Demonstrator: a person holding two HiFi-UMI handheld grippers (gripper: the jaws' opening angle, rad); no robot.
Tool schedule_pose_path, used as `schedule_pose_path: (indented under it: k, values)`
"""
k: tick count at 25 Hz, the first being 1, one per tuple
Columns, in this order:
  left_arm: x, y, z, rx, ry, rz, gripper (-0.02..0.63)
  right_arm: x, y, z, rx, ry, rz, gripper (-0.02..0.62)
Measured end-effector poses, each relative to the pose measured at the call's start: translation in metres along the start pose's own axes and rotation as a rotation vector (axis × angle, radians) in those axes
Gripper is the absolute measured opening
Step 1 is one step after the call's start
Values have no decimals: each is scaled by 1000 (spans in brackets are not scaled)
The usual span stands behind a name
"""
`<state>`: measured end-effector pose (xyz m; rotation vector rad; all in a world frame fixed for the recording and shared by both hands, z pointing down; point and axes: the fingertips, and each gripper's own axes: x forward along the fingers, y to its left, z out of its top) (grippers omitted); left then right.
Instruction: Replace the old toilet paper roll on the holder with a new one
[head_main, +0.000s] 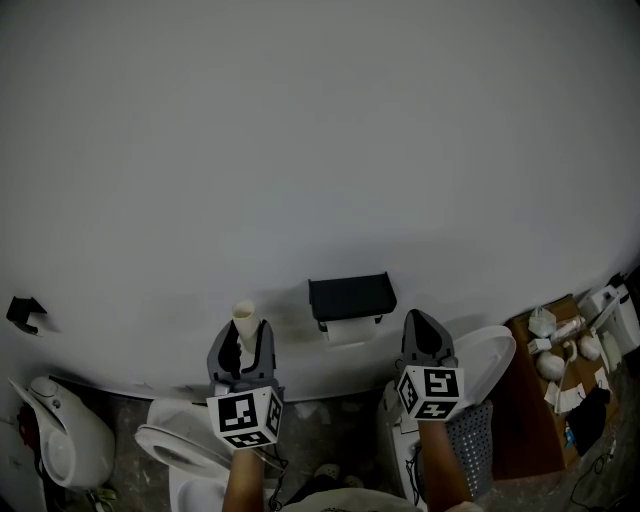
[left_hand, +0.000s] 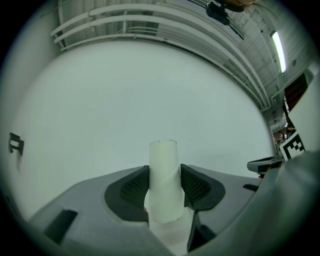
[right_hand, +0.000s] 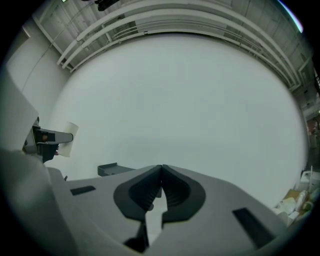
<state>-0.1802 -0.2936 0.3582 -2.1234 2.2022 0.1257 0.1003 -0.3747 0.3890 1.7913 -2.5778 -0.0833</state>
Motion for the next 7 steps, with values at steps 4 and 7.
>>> schedule_pose_path:
  k: [4, 7]
  values:
    - [0, 2, 0, -1, 1, 0, 198, 0, 1, 0, -2, -1, -1, -9]
    - [0, 4, 0, 0, 0, -1, 198, 2, 2, 1, -1, 1, -5, -9]
